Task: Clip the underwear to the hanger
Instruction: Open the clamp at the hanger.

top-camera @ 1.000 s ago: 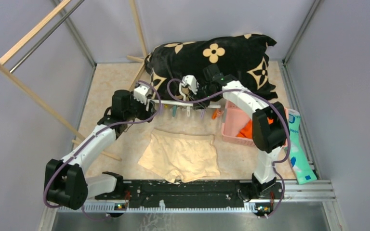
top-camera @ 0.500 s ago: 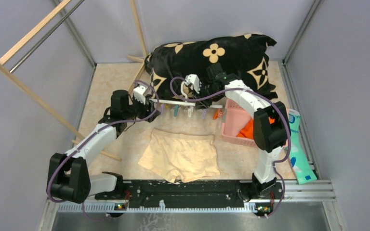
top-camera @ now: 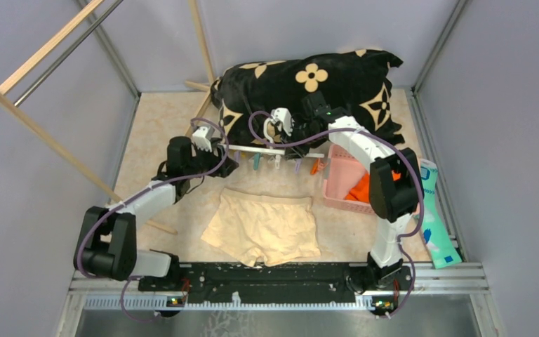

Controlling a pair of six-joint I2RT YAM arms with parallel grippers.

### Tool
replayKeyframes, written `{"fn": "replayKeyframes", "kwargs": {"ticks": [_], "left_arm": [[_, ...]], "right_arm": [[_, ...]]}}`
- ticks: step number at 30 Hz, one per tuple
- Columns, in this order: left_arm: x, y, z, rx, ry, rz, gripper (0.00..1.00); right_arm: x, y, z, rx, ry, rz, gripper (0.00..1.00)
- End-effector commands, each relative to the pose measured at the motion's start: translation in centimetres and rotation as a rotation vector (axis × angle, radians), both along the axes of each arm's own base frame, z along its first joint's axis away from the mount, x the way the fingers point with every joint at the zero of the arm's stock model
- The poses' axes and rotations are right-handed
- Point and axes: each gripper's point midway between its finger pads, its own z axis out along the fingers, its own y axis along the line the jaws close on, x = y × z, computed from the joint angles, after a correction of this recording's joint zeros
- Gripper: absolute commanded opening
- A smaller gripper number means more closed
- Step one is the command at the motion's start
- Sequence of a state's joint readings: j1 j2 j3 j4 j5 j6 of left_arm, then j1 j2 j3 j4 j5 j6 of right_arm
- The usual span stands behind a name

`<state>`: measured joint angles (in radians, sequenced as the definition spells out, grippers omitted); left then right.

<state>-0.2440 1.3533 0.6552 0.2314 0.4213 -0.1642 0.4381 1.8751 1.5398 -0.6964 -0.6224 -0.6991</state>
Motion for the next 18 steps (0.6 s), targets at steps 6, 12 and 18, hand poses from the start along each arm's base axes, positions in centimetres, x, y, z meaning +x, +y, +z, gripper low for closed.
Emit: {"fn": "replayKeyframes", "kwargs": {"ticks": [6,12,18], "left_arm": [[1.6,-1.1,-0.2,-0.111,-0.058,0.017,0.69],[1.7,-1.7,-1.3,-0.104,-0.069,0.012,0.65],[1.7,-3.0,-2.7,-0.022,-0.094,0.015,0.58]], "right_arm": [[1.2,-0.3,2.7,0.062,-0.053,-0.018,0.00],[1.2,-0.3,2.4,0.062,-0.039,-0.020,0.00],[1.2,-0.3,2.5,0.061,-0.037,-0.024,0.00]]}}
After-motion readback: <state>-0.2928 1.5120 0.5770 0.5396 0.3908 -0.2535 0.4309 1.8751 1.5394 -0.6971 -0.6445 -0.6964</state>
